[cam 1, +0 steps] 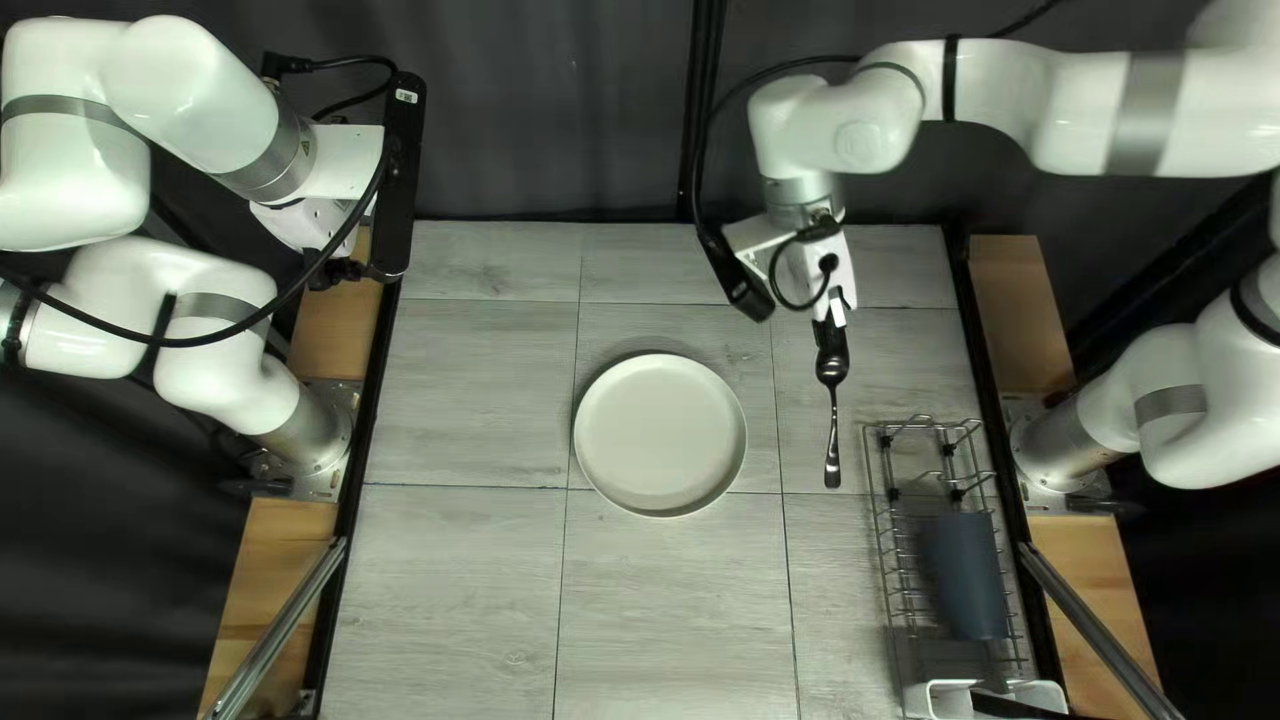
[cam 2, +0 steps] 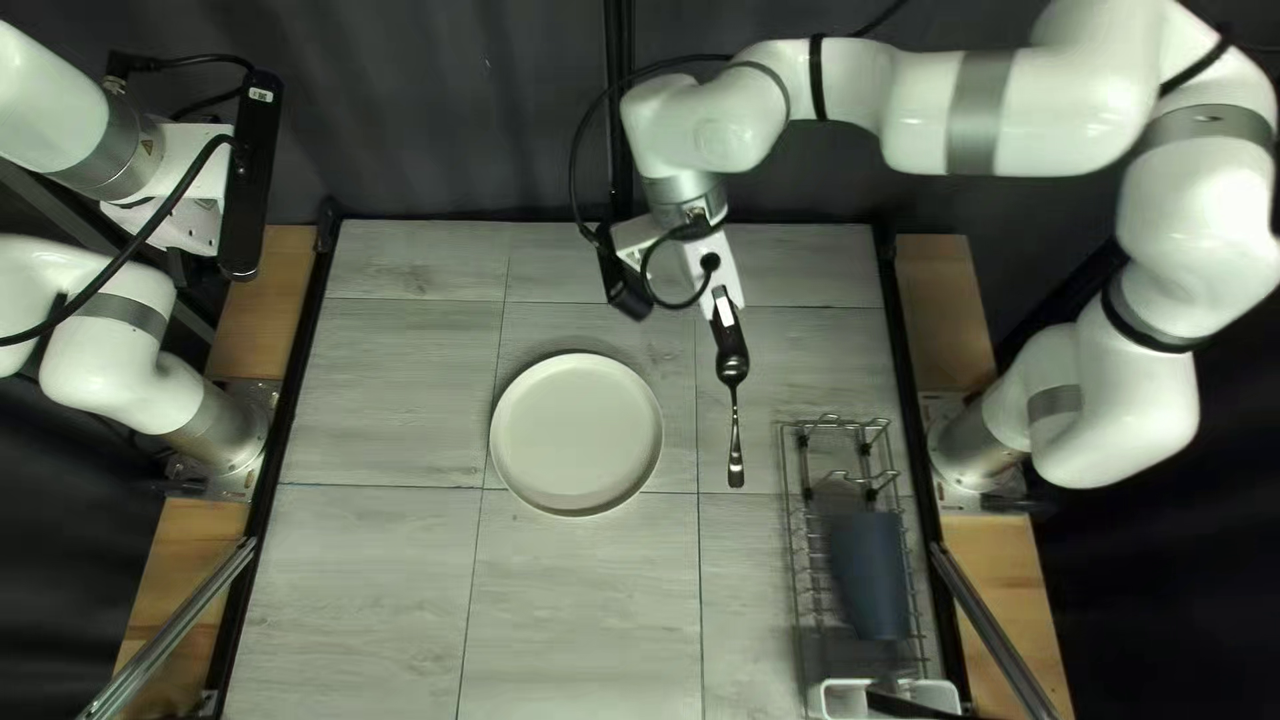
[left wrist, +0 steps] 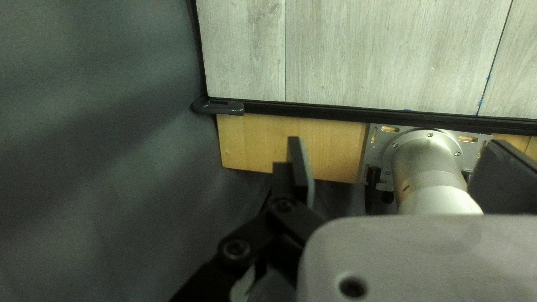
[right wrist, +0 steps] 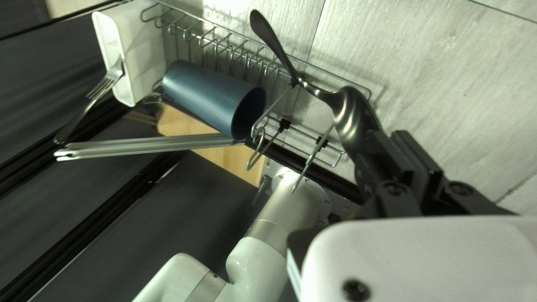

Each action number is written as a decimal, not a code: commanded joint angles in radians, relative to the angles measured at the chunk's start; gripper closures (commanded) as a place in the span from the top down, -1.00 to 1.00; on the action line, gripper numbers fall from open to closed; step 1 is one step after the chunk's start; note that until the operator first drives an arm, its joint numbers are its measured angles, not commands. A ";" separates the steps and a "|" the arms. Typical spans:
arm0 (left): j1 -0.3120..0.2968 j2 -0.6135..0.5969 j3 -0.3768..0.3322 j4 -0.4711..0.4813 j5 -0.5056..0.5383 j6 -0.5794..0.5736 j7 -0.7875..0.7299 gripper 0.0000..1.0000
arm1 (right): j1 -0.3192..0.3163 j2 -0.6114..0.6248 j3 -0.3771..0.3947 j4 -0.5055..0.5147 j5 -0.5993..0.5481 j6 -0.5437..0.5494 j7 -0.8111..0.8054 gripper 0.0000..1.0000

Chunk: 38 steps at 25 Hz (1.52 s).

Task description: Pick up and place plate onto table. Place down one fork to the left of the plate. Place spoon and knife to the right of the plate. Place cup above the knife and spoon

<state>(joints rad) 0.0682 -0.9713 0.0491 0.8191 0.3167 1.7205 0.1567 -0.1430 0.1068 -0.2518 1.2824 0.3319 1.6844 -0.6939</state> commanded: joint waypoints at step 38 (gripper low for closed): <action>0.000 0.000 0.000 0.000 0.000 0.000 0.000 1.00 | -0.115 0.377 0.006 0.003 0.208 -0.207 -0.367 -1.00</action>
<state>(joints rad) 0.0682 -0.9713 0.0491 0.8191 0.3167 1.7205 0.1567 -0.2467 0.4604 -0.2462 1.2692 0.5349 1.4719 -1.0445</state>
